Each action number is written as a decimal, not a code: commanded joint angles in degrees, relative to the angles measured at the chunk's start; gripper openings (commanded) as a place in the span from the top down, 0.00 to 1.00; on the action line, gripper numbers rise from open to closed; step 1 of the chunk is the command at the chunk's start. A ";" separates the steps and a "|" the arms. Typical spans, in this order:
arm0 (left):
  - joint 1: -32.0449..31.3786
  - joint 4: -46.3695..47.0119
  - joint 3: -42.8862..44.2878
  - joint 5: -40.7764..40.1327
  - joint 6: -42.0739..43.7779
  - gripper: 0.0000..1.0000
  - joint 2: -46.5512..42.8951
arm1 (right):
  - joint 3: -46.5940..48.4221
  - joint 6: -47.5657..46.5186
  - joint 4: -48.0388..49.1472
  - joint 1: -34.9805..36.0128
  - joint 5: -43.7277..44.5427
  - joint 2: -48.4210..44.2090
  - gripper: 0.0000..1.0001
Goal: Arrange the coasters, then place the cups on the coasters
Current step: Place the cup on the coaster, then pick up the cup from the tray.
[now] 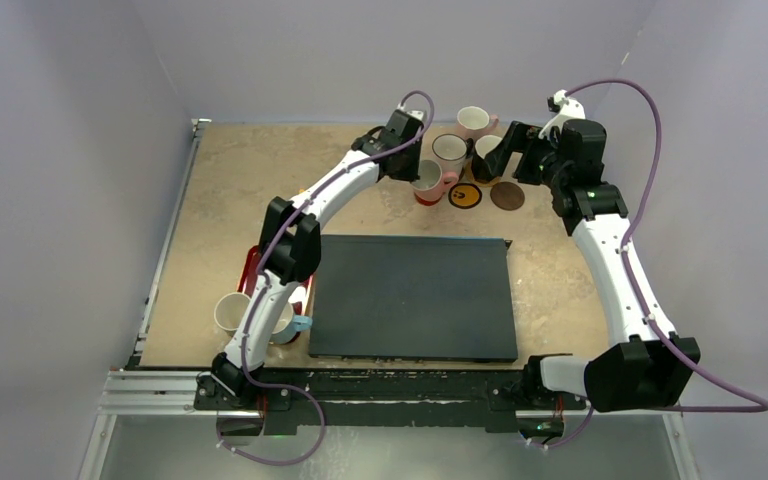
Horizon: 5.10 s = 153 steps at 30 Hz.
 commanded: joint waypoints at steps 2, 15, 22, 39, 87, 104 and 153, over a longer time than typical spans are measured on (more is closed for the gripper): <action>0.21 5.18 4.18 -0.24 1.18 1.00 -0.51 | 1.76 0.43 0.54 0.10 0.79 -0.38 0.07; 0.42 4.73 4.18 -1.56 1.70 1.00 0.00 | 1.59 0.51 0.27 0.14 0.79 -0.97 0.07; 0.79 4.30 4.18 -1.80 1.99 1.00 0.43 | 1.25 0.55 0.25 0.09 0.83 -1.17 0.07; 0.88 4.83 4.27 -0.73 0.85 0.75 0.54 | 0.85 0.67 0.35 0.12 0.64 -1.28 0.07; 10.50 -25.75 -61.59 -13.97 -8.23 0.32 -71.72 | -10.01 5.88 15.30 8.75 -1.25 16.26 0.16; 10.34 -33.39 -73.99 4.80 -13.09 0.53 -83.69 | -13.59 5.92 16.52 8.76 -1.31 13.73 0.16; 9.93 9.45 -67.90 -7.94 -36.91 1.00 -67.04 | -13.77 11.44 27.78 27.06 2.70 5.86 0.15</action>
